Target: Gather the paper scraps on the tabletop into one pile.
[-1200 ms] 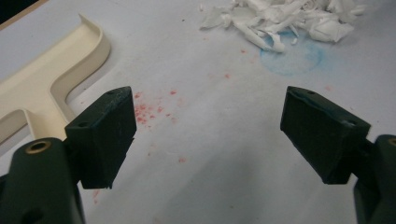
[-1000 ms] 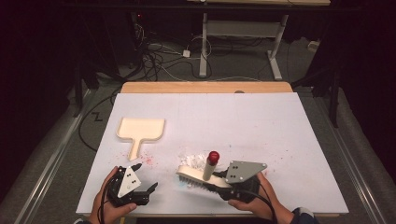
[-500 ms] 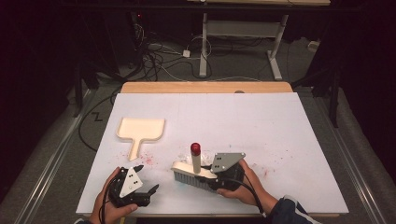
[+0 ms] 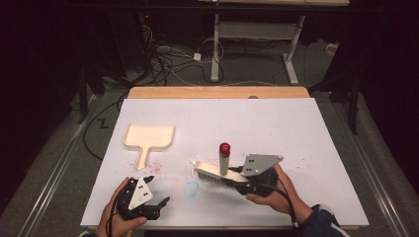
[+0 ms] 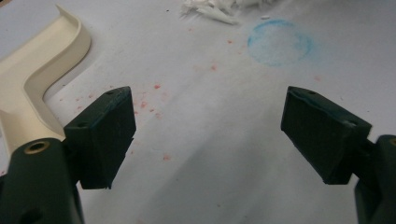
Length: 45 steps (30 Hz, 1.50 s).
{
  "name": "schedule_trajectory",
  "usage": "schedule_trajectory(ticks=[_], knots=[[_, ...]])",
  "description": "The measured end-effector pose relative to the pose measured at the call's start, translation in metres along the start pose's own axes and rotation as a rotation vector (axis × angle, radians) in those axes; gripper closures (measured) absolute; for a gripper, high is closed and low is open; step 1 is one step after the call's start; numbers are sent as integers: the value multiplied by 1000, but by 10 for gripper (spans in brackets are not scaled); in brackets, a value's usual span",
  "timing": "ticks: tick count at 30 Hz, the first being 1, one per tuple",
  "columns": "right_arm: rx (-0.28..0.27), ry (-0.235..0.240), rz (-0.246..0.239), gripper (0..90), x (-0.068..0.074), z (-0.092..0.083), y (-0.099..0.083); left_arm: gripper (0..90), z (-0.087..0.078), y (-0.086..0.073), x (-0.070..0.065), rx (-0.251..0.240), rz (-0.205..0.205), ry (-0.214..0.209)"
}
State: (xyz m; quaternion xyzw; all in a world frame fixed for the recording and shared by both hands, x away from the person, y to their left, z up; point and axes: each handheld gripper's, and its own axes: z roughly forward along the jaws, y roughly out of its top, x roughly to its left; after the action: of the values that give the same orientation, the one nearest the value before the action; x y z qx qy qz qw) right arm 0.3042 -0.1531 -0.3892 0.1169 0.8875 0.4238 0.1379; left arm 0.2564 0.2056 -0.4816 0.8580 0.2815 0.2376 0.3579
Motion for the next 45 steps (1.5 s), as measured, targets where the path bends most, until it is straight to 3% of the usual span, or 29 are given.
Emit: schedule_trajectory(ticks=[8, 13, 18, 20, 22, 28, 33, 37, 43, 45], knots=[[-14, -104, 54, 681, -5, -59, -26, 170, 0, 1, 0, 0, 1, 5], [56, -162, 99, 681, -10, -74, -55, 170, 1, 2, -1, 6, 9, 3], [126, -216, 110, 681, -17, -67, -74, 170, 3, 3, -2, 11, 17, -3], [144, -218, 115, 681, -19, -58, -77, 170, 4, 4, -2, 13, 21, -7], [128, -194, 124, 681, -20, -49, -78, 170, 4, 3, -2, 12, 20, -8], [91, -152, 91, 681, -12, -18, -56, 170, 4, 3, -2, 14, 20, -14], [98, -157, 56, 681, -7, 11, -36, 171, 3, 3, -1, 10, 19, -8], [54, -149, 57, 681, -7, 5, -28, 170, 3, 2, -1, 12, 16, -11], [-5, -178, 88, 680, -9, -21, -28, 170, 1, 2, -2, 13, 24, 0], [-14, -163, 84, 680, -6, -30, -31, 170, 1, 2, -2, 13, 26, 4]])
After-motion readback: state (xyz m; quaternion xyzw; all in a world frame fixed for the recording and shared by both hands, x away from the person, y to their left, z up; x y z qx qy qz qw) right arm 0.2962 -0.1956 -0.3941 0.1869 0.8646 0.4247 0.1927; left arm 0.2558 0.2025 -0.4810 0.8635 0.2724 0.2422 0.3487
